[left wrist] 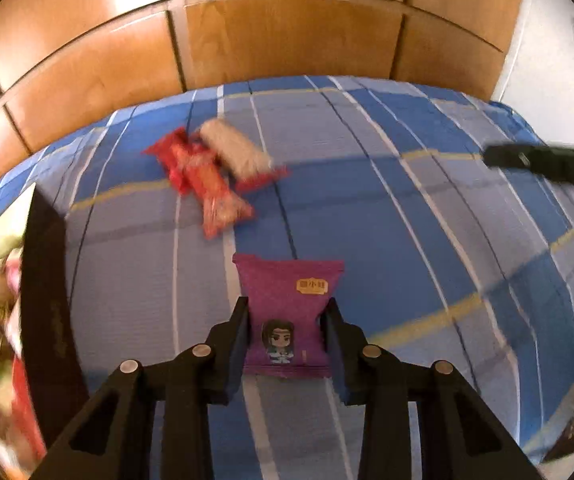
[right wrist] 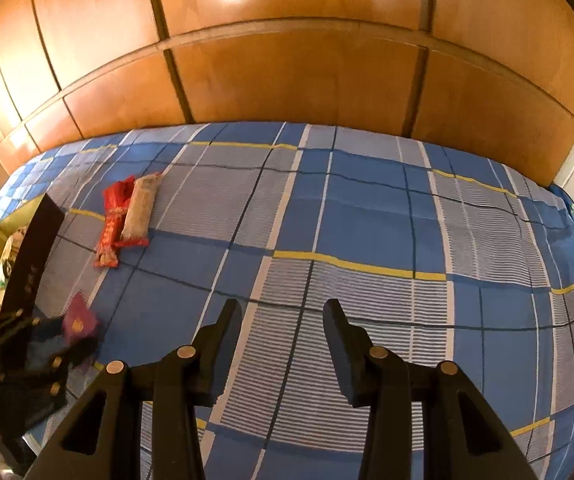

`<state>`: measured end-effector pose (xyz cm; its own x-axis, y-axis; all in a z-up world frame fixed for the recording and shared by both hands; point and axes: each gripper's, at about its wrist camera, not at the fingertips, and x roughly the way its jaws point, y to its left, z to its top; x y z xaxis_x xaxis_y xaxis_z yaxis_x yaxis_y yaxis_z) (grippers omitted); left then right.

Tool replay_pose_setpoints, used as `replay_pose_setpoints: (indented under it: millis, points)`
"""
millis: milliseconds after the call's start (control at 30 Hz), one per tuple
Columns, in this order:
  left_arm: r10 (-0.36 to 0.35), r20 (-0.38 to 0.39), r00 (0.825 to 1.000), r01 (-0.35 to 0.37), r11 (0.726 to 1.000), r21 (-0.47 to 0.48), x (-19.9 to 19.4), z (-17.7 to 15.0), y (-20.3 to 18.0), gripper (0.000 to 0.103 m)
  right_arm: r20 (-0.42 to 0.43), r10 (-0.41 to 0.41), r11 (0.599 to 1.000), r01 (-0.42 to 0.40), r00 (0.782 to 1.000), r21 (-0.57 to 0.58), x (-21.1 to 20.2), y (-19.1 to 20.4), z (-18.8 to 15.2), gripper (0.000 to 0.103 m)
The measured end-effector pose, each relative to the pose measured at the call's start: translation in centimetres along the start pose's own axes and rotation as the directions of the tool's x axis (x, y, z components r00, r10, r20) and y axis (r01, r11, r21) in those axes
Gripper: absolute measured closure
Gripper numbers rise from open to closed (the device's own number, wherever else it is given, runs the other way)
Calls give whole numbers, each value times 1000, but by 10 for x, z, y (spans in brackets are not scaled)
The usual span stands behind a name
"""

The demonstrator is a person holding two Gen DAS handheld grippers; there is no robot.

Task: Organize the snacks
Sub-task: 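Move the left gripper to the purple packet on the bed and grasp it, then grasp the red patterned bar packet with right while left holds the purple packet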

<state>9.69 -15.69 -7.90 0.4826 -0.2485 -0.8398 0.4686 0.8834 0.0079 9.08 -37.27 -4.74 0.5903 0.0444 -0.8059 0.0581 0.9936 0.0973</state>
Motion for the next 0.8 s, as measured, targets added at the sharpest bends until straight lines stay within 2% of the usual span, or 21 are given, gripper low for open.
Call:
replay_pose_setpoints:
  millis: [167,200,300,467,667,800]
  points:
    - [59,49,997,-59,998,-2,-23,-43,0,67,-14,22,999,-22,1000,-24,5,8,-4,60]
    - [53,48,997,-53,999,1,-23,-48,1,67,-16,33,999,-33,999,-29,6,10,-5,60]
    - [44,68,997,-44,999,-4,-20,-56,3,67,-35,78,996,-80,996,-49,11,22,-9,64]
    - [29,97,995,-29,1000,-8,-18,-59,6,66,-67,149,979,-157,987,-130,14,63,-7,65]
    - [5,127,992,-3,1000,-18,-19,-62,9,67,-72,260,942,-270,963,-201,30,130,29,65]
    - [-7,143,990,10,1000,-25,-20,-64,10,67,-111,269,929,-288,957,-232,60,169,54,65]
